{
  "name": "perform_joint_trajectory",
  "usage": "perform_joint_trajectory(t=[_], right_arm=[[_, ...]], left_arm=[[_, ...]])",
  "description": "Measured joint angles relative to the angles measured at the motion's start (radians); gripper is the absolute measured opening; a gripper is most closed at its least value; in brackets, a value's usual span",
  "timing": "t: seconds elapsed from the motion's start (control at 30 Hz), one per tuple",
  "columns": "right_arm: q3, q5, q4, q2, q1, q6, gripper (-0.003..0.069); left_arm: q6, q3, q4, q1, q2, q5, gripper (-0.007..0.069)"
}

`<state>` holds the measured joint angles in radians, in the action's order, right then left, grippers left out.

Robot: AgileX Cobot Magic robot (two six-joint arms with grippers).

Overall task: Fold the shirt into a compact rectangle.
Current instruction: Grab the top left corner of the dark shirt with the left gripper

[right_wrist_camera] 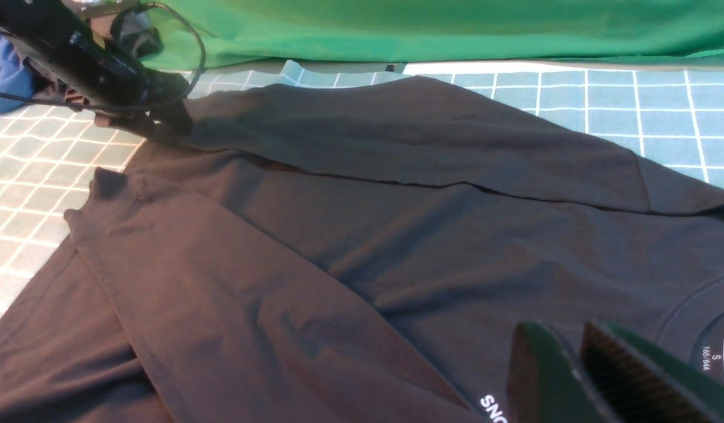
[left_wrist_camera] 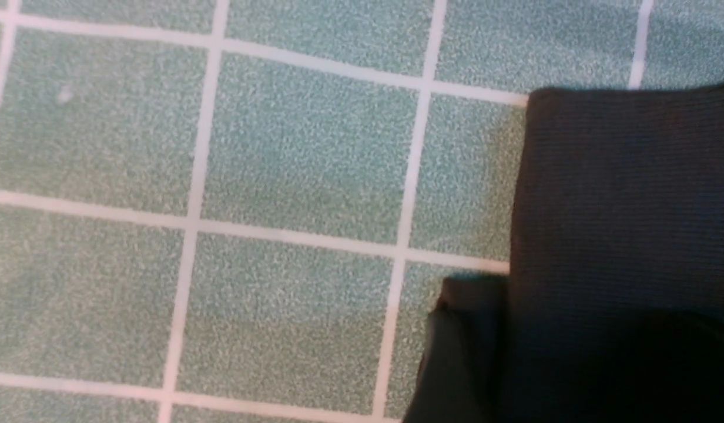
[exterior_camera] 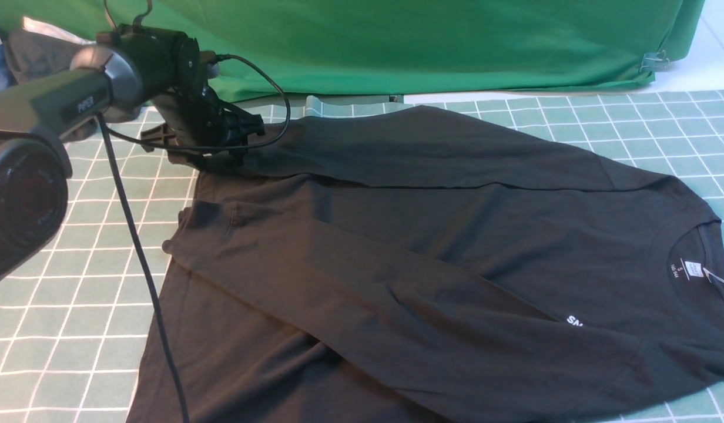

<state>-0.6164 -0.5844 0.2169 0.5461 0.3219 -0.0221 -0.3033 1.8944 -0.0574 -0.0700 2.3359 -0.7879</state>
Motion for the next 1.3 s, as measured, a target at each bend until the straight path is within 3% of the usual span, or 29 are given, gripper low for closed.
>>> perform_joint_trajectory(t=[0.1, 0.3, 0.47, 0.63, 0.8, 0.83, 1.0, 1.13, 1.3], right_arm=[[0.000, 0.000, 0.000, 0.000, 0.000, 0.000, 0.0098], [0.000, 0.000, 0.000, 0.000, 0.000, 0.000, 0.0101], [0.000, 0.000, 0.000, 0.000, 0.000, 0.000, 0.0102], [0.000, 0.000, 0.000, 0.000, 0.000, 0.000, 0.0102], [0.000, -0.007, 0.000, 0.000, 0.000, 0.000, 0.0104], [0.000, -0.007, 0.000, 0.000, 0.000, 0.000, 0.0104], [0.000, -0.026, 0.000, 0.000, 0.000, 0.000, 0.0109], [0.000, -0.026, 0.000, 0.000, 0.000, 0.000, 0.0111], [0.000, -0.026, 0.000, 0.000, 0.000, 0.000, 0.0118]], left_arm=[[0.029, 0.004, 0.003, 0.000, 0.002, 0.000, 0.0335], [0.058, 0.004, -0.019, -0.001, -0.007, 0.002, 0.0064], [0.076, 0.012, -0.041, -0.001, -0.025, -0.005, 0.0020], [0.078, 0.017, -0.043, -0.001, -0.025, -0.013, 0.0039], [0.078, 0.017, -0.102, -0.001, -0.025, -0.029, 0.0193], [0.078, 0.017, -0.104, -0.001, -0.025, -0.030, 0.0193], [0.083, 0.017, -0.105, 0.000, -0.025, -0.038, 0.0377], [0.086, 0.017, -0.092, 0.000, -0.025, -0.027, 0.0417], [0.103, 0.017, -0.078, 0.000, -0.025, -0.007, 0.0410]])
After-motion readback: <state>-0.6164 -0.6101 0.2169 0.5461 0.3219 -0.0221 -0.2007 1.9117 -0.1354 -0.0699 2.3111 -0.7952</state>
